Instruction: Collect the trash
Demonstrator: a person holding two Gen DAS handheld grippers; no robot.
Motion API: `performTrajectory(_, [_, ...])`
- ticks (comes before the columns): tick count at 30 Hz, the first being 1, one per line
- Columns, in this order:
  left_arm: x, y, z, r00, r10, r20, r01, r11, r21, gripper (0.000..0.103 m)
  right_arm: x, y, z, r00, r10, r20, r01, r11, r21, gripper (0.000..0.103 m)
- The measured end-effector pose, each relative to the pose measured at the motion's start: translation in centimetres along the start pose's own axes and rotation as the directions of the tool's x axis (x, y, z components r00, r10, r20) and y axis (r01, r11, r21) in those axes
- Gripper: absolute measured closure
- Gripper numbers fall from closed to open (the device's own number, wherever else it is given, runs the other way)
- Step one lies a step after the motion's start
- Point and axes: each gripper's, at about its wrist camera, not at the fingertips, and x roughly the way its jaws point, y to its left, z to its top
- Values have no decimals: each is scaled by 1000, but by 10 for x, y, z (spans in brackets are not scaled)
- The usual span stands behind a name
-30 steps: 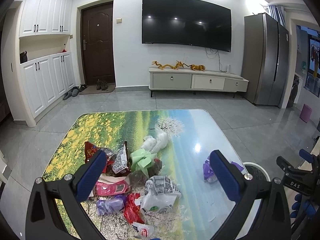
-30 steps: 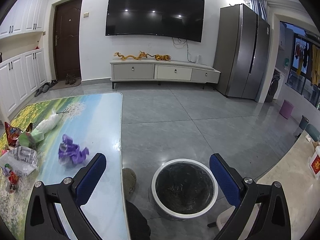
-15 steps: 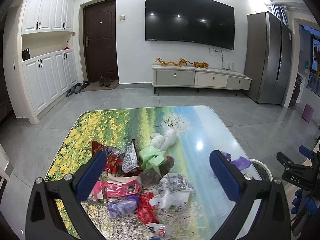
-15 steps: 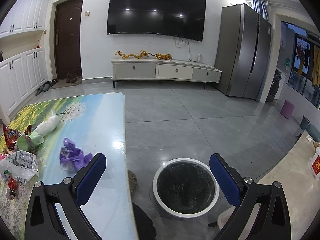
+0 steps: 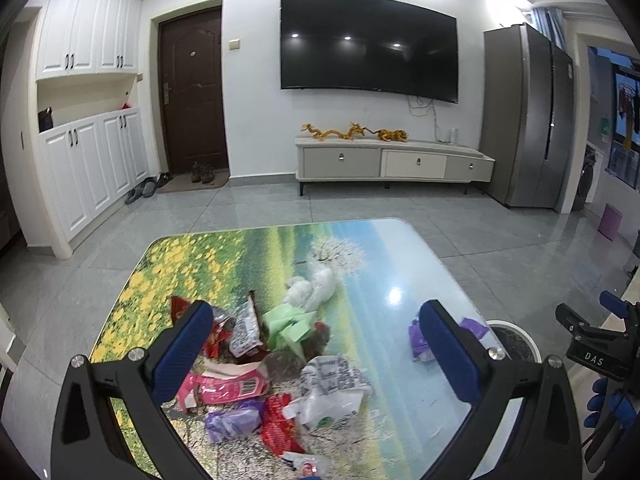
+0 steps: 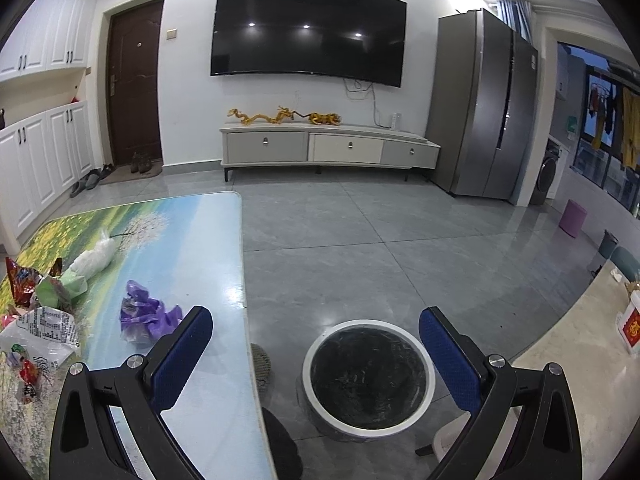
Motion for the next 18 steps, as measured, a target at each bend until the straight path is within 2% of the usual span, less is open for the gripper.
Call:
performTrajectory(10, [-8, -32, 1, 1000, -26, 1, 26, 997, 71, 0, -2, -18, -7, 1000, 9, 8, -9, 999, 43, 0])
performTrajectory(18, [1, -33, -7, 999, -33, -43, 37, 995, 96, 0, -3, -7, -10, 997, 77, 16, -77, 996, 34, 0])
